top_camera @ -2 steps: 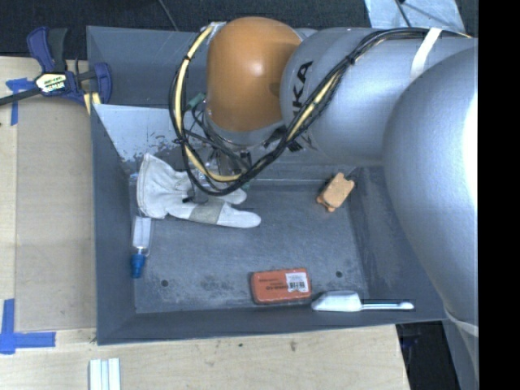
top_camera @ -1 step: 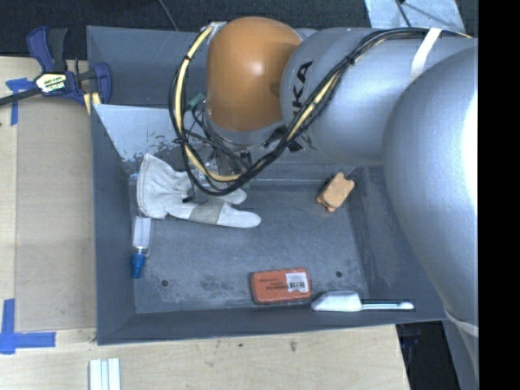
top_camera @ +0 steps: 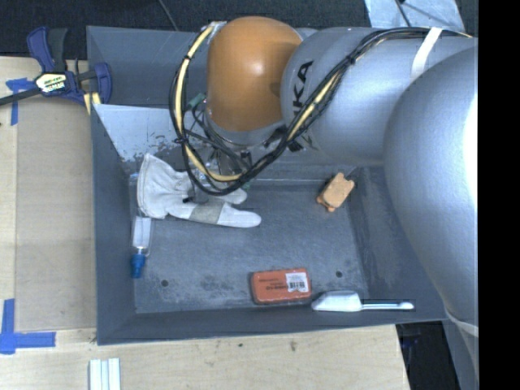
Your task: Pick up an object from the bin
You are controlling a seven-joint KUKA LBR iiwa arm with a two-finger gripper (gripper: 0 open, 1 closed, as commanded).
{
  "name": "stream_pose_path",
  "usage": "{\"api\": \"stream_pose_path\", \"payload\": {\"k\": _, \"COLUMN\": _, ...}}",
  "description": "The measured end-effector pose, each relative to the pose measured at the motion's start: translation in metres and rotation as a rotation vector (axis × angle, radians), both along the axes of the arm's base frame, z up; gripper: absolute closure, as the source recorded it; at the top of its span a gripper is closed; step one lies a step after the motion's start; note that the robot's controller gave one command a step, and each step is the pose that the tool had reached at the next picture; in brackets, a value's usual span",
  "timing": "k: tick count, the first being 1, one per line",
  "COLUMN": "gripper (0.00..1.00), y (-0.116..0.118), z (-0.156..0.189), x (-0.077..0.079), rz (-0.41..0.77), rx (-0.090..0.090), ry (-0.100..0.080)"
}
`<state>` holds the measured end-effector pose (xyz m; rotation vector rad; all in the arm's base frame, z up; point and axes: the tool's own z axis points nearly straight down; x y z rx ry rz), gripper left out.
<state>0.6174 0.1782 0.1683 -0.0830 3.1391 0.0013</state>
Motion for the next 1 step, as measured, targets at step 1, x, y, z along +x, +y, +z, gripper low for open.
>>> {"api": "stream_pose_path", "payload": {"k": 1, "gripper": 1.0, "y": 0.0045, "z": 0.0515, "x": 0.0032, "rz": -0.012, "rx": 0.002, "ry": -0.007}}
